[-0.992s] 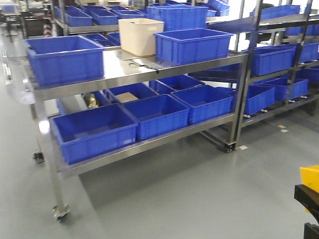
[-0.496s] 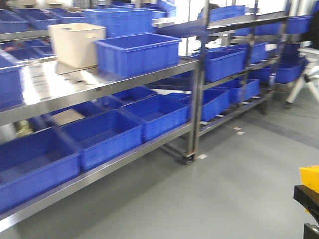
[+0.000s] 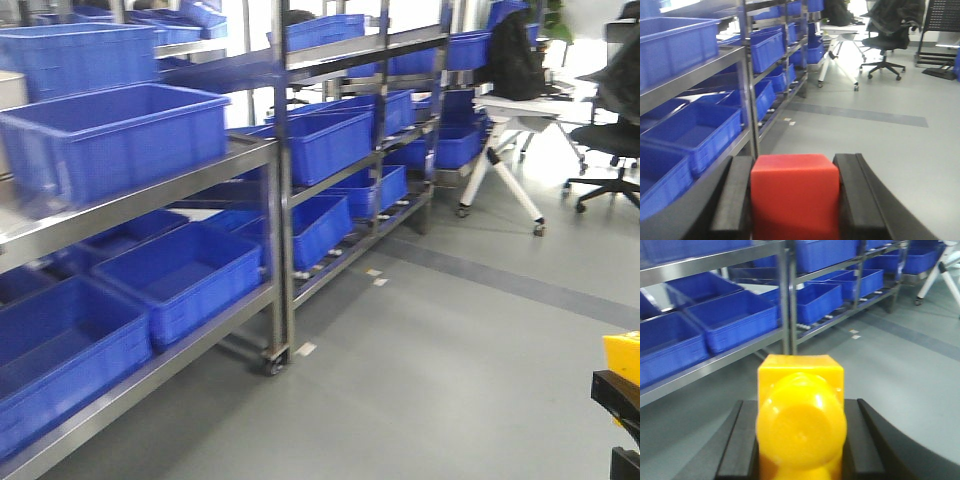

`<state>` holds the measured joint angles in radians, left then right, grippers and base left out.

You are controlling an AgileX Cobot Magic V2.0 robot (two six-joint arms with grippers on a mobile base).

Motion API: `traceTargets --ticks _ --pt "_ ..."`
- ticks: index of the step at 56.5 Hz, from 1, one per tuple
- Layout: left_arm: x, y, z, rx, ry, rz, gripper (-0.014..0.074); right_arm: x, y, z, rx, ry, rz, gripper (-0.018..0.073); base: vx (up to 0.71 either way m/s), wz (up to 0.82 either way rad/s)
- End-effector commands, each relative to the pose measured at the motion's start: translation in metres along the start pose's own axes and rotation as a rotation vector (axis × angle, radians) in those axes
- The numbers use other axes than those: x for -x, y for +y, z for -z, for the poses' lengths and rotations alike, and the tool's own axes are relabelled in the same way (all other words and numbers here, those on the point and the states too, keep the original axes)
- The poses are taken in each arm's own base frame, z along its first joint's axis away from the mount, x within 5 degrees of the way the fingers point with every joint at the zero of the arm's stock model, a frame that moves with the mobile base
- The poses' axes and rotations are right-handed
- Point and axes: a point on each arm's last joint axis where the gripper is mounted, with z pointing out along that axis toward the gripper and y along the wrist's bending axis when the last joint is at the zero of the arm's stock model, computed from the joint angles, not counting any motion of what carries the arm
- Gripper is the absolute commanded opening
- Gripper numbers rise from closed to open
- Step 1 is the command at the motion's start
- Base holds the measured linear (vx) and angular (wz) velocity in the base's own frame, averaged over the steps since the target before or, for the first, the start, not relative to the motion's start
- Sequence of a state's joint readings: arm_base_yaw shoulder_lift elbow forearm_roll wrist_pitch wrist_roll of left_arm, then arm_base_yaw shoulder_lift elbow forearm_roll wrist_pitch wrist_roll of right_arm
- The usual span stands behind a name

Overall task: Pick red and yellow blocks into blue bin
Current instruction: 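Drive the base to the shelf of blue bins holding both blocks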

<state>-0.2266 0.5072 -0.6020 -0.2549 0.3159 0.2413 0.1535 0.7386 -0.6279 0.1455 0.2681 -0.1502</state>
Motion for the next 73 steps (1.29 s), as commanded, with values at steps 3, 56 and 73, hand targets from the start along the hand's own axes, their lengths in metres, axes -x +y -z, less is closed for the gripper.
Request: traceTargets --ticks 3,56,73 --pt "0.0142 0.0012 0.0025 0.014 -0.096 0.018 0.0002 0.0177 -0.0016 0.0052 -0.017 -0.122 0.007 -0.001 0.48 -0.29" --pt "0.0142 0.0012 0.0025 0.014 -0.096 0.018 0.0002 0.0177 -0.0015 0.0052 -0.017 -0.122 0.007 -0.001 0.4 -0.19" --pt "0.0142 0.0011 0.0025 0.014 -0.095 0.018 0.0002 0.0177 -0.0015 0.0052 -0.017 -0.122 0.007 -0.001 0.35 -0.32"
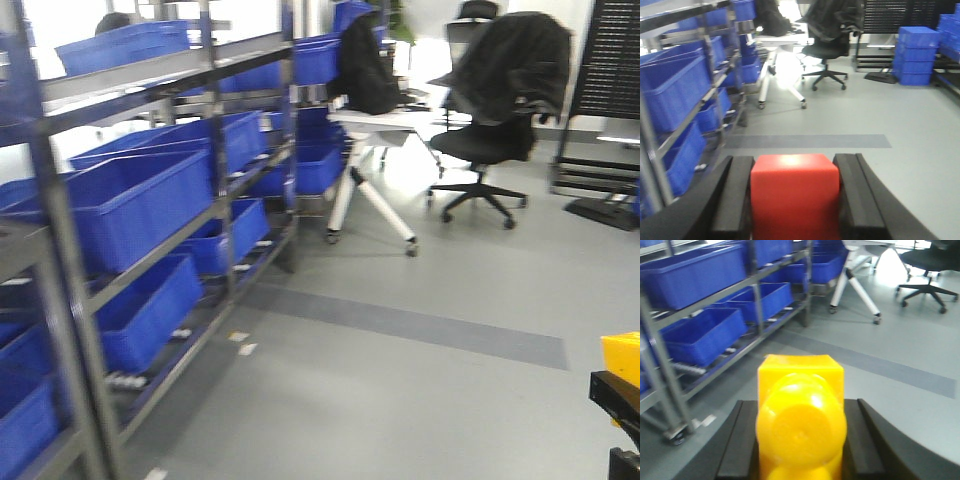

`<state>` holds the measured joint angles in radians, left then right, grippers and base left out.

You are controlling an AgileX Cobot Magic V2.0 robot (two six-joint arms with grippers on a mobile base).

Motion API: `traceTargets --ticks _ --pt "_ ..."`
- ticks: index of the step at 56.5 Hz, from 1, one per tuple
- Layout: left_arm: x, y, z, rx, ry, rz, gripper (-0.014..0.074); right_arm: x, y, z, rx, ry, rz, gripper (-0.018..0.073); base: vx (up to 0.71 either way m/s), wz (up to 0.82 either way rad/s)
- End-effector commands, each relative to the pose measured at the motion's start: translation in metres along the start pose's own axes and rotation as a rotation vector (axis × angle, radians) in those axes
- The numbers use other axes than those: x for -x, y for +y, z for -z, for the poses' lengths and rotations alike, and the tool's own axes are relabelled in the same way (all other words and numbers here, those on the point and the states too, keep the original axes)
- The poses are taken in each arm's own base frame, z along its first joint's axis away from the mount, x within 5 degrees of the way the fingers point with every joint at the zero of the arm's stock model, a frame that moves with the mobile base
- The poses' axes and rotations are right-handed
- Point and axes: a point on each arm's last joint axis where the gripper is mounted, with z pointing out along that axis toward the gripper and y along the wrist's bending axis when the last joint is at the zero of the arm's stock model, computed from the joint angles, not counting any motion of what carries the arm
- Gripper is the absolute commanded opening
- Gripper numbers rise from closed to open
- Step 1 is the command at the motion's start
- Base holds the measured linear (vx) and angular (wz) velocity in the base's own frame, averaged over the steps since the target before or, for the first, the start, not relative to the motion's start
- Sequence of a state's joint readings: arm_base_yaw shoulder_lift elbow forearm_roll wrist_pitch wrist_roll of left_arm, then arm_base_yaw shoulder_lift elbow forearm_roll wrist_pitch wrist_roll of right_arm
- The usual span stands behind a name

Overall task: Pick red and yellow blocks into blue bin
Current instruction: 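Drive the base to the shelf of blue bins holding both blocks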

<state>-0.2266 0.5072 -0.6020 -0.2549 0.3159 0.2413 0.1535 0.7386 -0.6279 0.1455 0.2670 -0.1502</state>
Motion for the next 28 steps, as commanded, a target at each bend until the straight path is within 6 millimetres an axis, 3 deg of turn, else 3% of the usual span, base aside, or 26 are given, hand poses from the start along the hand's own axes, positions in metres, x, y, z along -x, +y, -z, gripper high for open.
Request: traceTargets --ticks 1,28 --pt "0.0142 0.0011 0.0025 0.014 -0.095 0.018 0.0002 0.0176 -0.0015 0.0051 -0.017 -0.121 0.007 -0.001 0.33 -0.41" --pt "0.0143 0.0012 0.0025 0.014 -0.096 0.018 0.0002 0.0176 -0.0015 0.0051 -0.017 -0.121 0.007 -0.001 0.28 -0.4"
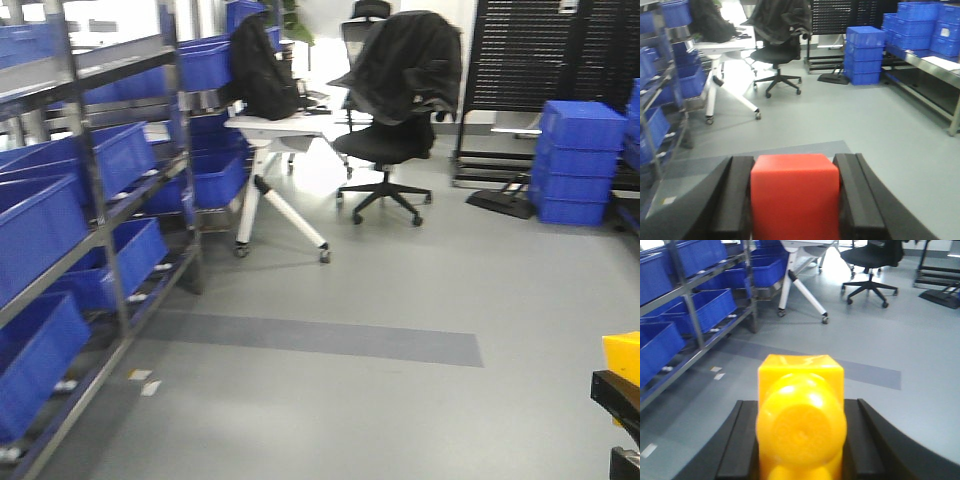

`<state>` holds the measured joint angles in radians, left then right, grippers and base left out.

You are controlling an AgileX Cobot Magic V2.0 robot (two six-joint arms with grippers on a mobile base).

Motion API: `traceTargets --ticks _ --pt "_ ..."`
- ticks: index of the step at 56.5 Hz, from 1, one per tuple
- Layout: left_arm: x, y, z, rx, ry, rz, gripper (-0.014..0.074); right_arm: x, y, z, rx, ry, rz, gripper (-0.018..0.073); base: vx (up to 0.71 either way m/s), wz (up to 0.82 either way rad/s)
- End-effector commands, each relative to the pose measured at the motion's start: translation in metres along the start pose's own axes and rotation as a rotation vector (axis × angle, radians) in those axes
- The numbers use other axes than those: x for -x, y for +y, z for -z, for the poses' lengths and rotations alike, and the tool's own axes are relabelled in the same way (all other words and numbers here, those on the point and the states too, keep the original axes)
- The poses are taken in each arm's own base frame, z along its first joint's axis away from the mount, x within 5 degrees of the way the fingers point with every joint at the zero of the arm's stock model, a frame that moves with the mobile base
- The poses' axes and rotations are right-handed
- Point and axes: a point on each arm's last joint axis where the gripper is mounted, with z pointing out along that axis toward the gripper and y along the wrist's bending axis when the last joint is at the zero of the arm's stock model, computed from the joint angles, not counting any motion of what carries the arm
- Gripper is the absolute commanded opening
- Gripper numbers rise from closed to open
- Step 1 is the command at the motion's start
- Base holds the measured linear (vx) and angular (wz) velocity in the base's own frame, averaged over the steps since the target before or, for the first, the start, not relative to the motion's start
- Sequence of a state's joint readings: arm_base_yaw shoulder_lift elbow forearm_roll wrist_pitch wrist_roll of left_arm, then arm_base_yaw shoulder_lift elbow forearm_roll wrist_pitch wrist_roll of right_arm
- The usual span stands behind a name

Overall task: Pick red and yellow blocks into blue bin
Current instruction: 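Drive the base to the shelf of blue bins holding both blocks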

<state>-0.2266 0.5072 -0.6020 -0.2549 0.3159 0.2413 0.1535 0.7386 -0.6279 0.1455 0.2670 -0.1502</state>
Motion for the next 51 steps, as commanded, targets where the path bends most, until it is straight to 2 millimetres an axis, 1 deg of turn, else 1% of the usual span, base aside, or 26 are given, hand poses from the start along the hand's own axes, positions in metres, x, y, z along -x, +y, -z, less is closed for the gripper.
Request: traceTargets --ticks 1,51 --pt "0.0143 0.0012 0.0025 0.014 -0.096 0.018 0.0002 0.0176 -0.0015 0.0051 -0.017 -0.121 0.007 -0.001 0.25 -0.3" --pt "0.0143 0.0012 0.0025 0.014 -0.096 0.018 0.0002 0.0176 -0.0015 0.0051 -0.017 -0.121 0.007 -0.001 0.2 -0.22"
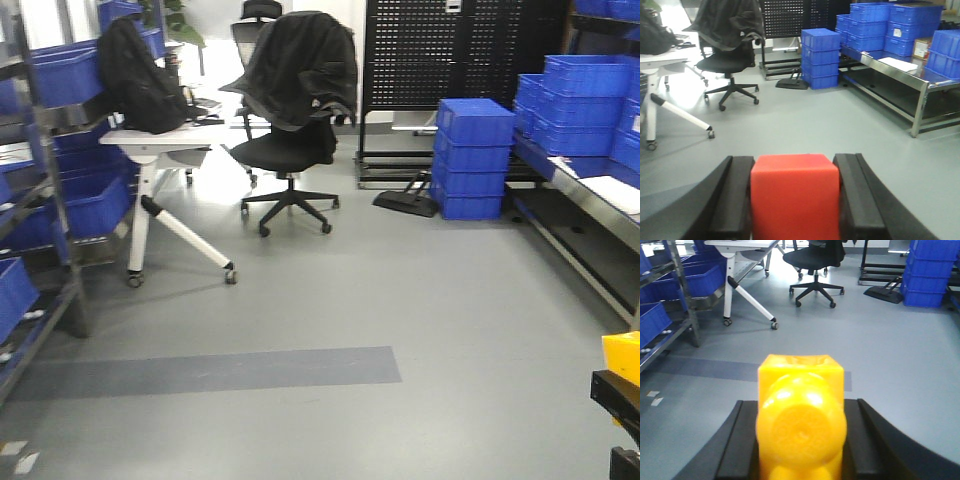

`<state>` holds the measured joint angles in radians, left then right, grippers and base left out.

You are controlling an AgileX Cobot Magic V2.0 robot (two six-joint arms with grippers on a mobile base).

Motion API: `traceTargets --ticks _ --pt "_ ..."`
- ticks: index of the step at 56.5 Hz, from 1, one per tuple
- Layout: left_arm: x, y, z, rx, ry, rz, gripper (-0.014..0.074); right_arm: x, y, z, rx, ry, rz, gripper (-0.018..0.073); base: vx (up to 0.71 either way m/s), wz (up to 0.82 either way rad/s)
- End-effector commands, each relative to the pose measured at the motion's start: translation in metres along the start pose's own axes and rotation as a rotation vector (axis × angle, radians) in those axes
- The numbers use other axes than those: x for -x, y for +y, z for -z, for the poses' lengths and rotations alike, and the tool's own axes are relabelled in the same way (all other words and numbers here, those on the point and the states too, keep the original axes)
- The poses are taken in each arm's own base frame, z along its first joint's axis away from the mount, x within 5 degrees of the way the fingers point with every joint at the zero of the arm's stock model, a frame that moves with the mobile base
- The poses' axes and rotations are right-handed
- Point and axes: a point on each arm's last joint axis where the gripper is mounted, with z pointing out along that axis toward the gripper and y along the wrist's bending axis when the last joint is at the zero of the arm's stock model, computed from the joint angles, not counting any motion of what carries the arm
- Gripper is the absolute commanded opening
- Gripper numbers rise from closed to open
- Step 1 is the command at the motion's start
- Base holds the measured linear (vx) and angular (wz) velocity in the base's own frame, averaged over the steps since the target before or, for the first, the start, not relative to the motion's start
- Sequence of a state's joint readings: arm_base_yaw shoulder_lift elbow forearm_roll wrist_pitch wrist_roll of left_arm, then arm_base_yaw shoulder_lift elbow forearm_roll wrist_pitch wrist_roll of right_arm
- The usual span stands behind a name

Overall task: Pick red and yellow blocks into blue bin
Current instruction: 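Drive the base to the shelf of blue bins holding both blocks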

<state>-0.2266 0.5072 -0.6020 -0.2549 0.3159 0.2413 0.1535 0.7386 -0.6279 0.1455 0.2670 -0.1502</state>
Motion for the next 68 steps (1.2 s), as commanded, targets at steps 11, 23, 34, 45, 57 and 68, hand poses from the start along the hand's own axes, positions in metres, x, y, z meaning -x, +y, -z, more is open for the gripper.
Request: traceTargets --ticks 11,23,34,45,57,68 --pt "0.0143 0.0012 0.0025 0.014 -0.096 0.018 0.0002 0.0176 -0.0015 0.0051 -0.017 -0.121 0.007 -0.001 0.23 -0.22" --pt "0.0143 0.0012 0.0025 0.014 -0.096 0.018 0.0002 0.0176 -0.0015 0.0051 -0.017 -0.121 0.007 -0.001 0.26 -0.17" --pt "0.0143 0.0012 0.0025 0.014 -0.096 0.018 0.0002 0.0176 -0.0015 0.0051 -0.017 -0.121 0.007 -0.001 0.24 0.18" --pt "0.0143 0.0012 0.0025 0.014 -0.096 0.018 0.0002 0.0176 -0.0015 0.0051 -0.017 -0.121 0.007 -0.001 0.21 0.59" --pt "0.0143 0.0012 0.0025 0.014 -0.096 0.018 0.0002 0.0176 -0.0015 0.0051 -0.017 -0.121 0.007 -0.001 0.19 0.83" --pt "0.0143 0.0012 0.0025 0.014 -0.096 0.018 0.0002 0.0176 -0.0015 0.0051 -0.017 -0.121 0.007 -0.001 0.19 0.91"
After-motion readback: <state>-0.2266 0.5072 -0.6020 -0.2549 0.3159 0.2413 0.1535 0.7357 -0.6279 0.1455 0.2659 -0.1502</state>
